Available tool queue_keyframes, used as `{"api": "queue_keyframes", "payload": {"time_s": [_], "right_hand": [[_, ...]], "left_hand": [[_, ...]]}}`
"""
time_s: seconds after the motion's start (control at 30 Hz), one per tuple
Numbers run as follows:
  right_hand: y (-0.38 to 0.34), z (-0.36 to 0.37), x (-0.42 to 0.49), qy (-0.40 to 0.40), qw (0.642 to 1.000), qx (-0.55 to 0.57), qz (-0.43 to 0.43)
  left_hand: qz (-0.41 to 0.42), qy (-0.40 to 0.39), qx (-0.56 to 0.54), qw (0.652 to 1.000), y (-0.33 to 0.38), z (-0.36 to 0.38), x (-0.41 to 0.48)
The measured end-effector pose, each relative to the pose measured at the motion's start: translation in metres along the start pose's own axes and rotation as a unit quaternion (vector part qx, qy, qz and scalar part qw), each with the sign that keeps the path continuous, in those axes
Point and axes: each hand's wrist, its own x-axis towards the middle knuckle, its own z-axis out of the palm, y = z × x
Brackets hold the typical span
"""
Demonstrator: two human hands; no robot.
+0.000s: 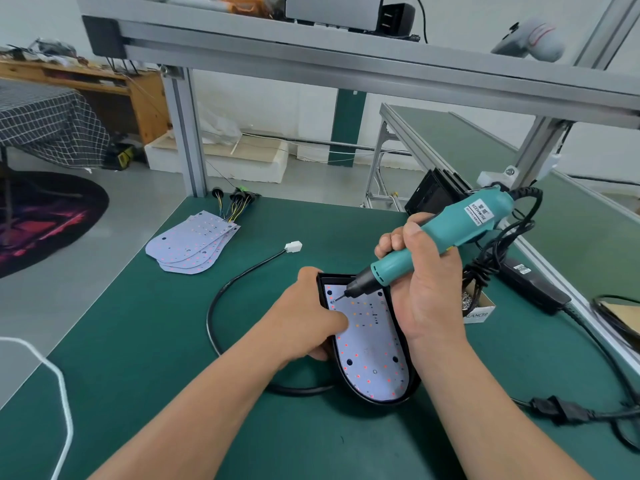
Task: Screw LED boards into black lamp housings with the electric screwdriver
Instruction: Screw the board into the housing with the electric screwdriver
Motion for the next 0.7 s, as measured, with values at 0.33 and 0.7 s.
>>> {"api": "queue_keyframes", "payload": {"time_s": [0.33,0.7], "right_hand": [[-0.002,0.006,-0.004,-0.077,0.995,-0.048,-0.029],[-0.0043,0.0078,-0.0087,-0.157,0.985,-0.064,0.017]], "left_hand": [[0.013,0.016,0.01,1.0,-0.0008,0.0024,0.0013],[0.008,0.012,0.016,1.0,-0.0048,0.0037,0.0046]]}}
